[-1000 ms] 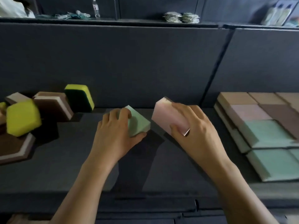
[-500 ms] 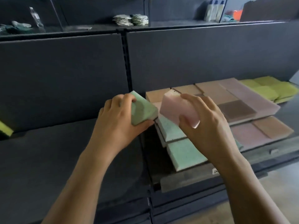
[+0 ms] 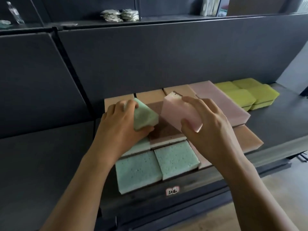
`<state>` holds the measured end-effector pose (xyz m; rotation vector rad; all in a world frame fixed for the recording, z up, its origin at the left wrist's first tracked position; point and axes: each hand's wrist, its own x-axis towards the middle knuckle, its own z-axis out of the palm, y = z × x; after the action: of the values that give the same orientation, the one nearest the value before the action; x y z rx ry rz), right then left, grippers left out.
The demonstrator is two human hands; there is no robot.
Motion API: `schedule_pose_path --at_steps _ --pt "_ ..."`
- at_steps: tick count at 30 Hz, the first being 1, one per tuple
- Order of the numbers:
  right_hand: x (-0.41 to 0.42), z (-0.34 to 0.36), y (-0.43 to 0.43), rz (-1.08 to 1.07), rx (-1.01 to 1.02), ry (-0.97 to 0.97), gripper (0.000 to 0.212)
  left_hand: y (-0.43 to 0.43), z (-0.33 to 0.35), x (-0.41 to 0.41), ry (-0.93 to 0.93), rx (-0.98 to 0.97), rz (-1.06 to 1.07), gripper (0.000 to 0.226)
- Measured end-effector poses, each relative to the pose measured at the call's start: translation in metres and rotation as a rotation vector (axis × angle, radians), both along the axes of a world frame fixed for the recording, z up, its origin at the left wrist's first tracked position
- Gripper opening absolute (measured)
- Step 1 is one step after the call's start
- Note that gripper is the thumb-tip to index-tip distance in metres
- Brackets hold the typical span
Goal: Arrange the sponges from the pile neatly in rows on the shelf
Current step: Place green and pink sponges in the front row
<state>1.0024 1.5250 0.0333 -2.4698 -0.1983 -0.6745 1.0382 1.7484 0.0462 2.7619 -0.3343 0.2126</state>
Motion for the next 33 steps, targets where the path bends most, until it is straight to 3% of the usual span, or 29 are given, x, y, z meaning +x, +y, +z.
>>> schedule_pose_path --at_steps 7,18,22,26,33 --pt "0.000 -0.001 -0.017 0.080 -0.007 -0.016 0.054 -0.011 -0.003 -0.009 -0.103 0.048 0.021 0.075" --pt "-0.031 0.006 -0.010 0.096 0.000 -0.048 0.055 -0.042 0.000 -0.025 -0.289 0.000 -0.324 0.081" --pt "-0.044 0.008 -0.013 0.082 -0.027 -0.035 0.054 -0.055 -0.011 -0.029 -0.332 0.024 -0.374 0.090" --pt "-0.051 0.002 -0.017 0.087 -0.061 -0.031 0.052 -0.059 -0.020 -0.029 -0.360 -0.022 -0.406 0.083" --pt "-0.058 -0.015 -0.024 0.030 -0.260 -0.032 0.088 -0.064 -0.025 -0.035 -0.311 -0.031 -0.356 0.076"
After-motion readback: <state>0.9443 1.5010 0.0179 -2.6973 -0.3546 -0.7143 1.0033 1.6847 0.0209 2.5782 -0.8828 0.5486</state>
